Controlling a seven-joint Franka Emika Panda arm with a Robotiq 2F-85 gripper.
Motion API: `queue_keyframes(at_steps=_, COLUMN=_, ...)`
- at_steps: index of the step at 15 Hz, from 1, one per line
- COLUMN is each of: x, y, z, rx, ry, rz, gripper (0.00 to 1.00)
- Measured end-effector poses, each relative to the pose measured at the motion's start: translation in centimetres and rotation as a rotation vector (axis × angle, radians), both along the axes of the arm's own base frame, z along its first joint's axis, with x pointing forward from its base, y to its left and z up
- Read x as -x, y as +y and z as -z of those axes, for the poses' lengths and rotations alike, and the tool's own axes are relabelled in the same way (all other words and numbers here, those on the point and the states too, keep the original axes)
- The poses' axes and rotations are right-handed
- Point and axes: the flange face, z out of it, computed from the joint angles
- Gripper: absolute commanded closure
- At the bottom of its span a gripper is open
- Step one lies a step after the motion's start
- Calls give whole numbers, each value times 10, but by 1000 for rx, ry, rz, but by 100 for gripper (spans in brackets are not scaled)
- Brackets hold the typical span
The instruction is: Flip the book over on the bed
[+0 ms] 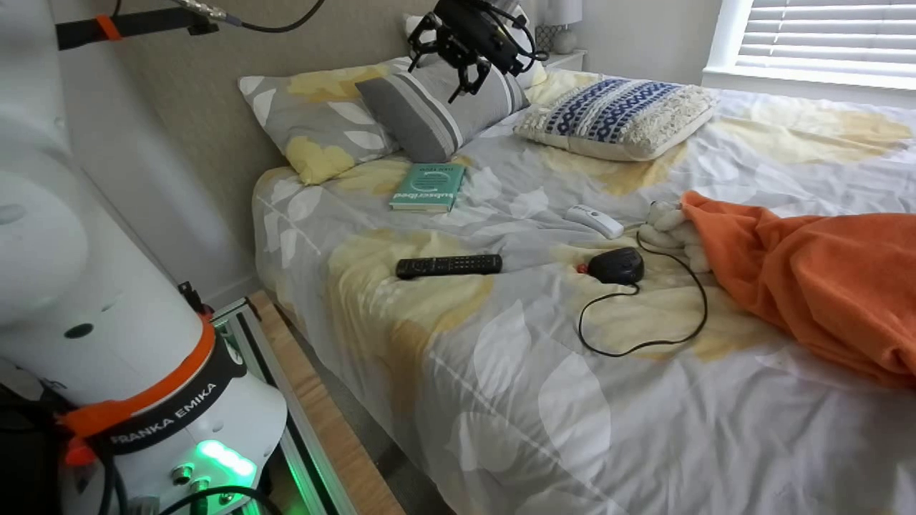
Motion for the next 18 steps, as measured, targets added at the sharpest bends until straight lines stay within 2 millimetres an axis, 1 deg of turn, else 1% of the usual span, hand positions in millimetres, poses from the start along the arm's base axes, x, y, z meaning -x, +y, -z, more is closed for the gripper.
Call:
queue_keyframes(at_steps=6, x=0, y=0, z=0, rx=-1, ry=3, rz=2, gripper=0)
queue_keyframes(at_steps=8, x=-4, y=3, z=5, rx=-6, ry=9, rz=2, gripper=0)
queue_keyframes(at_steps=9, x=-9, y=6, z=11, rx=-10, ry=15, rz=-1, gripper=0)
queue_keyframes(at_steps=10, x=-13, y=11, z=20, rx=-15, ry=22, rz=-7, gripper=0)
queue_keyframes(at_steps=12, x=-23, y=24, z=45, rx=-17, ry=51, rz=-15, gripper=0)
queue_keyframes(at_steps=14, x=-32, y=40, z=74, rx=-11, ry=88, rz=-13, gripper=0)
queue_keyframes(at_steps=18, x=-54, y=69, z=134, rx=36, ry=99, rz=46, gripper=0)
